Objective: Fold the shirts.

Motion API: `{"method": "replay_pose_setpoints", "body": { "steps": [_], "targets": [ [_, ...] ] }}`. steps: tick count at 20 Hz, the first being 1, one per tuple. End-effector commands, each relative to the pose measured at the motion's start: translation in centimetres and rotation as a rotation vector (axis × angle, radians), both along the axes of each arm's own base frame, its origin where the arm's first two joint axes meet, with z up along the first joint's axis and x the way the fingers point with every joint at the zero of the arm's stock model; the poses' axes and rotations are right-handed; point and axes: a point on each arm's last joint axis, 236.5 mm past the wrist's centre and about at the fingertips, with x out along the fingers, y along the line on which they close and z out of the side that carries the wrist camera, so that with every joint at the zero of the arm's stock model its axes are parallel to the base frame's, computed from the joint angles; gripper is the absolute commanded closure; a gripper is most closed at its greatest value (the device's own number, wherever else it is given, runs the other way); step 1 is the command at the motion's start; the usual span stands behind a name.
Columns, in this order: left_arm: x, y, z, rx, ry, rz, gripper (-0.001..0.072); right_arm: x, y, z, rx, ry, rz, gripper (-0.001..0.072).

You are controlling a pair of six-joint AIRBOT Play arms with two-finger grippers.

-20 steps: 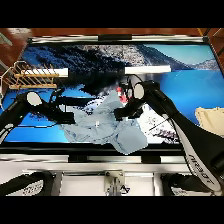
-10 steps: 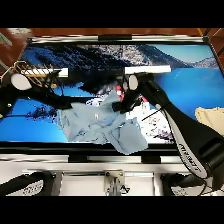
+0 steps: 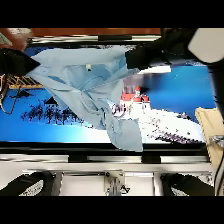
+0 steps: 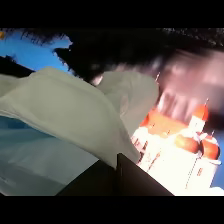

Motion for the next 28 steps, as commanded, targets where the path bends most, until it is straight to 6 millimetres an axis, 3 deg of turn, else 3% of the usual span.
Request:
{"method": "replay_pose_setpoints", "body": {
  "steps": [1,4,7,9,12,17,18,19,20,24,26,28],
  "targets": [
    [-2.7,0.7,-2.8,0.033,0.145,0.026,0.0651,-6.1,-0.7,-2.3,-0.100,0.201,0.042,0.0646],
    [-3.6,-0.5,-9.6,0.070,0.320,-0.014,0.0651,-9.1,0.6,-7.5,-0.247,0.381,0.105,0.0646],
    [-4.9,-1.1,-16.8,0.089,0.472,-0.013,0.0651,-10.4,1.1,-13.4,-0.354,0.506,0.133,0.0646],
    [-4.8,-1.3,-19.9,0.069,0.487,0.020,0.0651,-10.2,1.0,-16.4,-0.380,0.535,0.128,0.0646],
    [-5.0,-1.1,-22.7,0.071,0.527,0.038,0.0650,-9.1,2.2,-18.0,-0.344,0.522,0.115,0.0646],
    [-5.3,-1.1,-23.1,0.089,0.537,0.016,0.0638,-8.3,2.8,-18.1,-0.319,0.501,0.103,0.0646],
    [-5.4,-1.0,-23.2,0.102,0.537,-0.003,0.0510,-8.3,2.8,-18.1,-0.318,0.501,0.103,0.0645],
    [-5.4,-1.0,-23.2,0.106,0.533,-0.009,0.0210,-8.3,2.8,-18.1,-0.318,0.501,0.103,0.0645],
    [-5.2,-1.0,-23.1,0.103,0.523,-0.006,0.0008,-8.3,2.8,-18.1,-0.318,0.500,0.103,0.0645],
    [-2.6,-0.4,-22.3,0.115,0.414,0.028,0.0005,-8.2,3.0,-18.1,-0.310,0.495,0.101,0.0645],
    [-1.1,2.7,-21.0,0.171,0.373,0.128,0.0003,-8.3,3.0,-18.1,-0.312,0.498,0.101,0.0645],
    [0.8,8.1,-18.1,0.244,0.295,0.236,0.0003,-8.2,3.0,-18.1,-0.311,0.498,0.101,0.0646]
  ]
}}
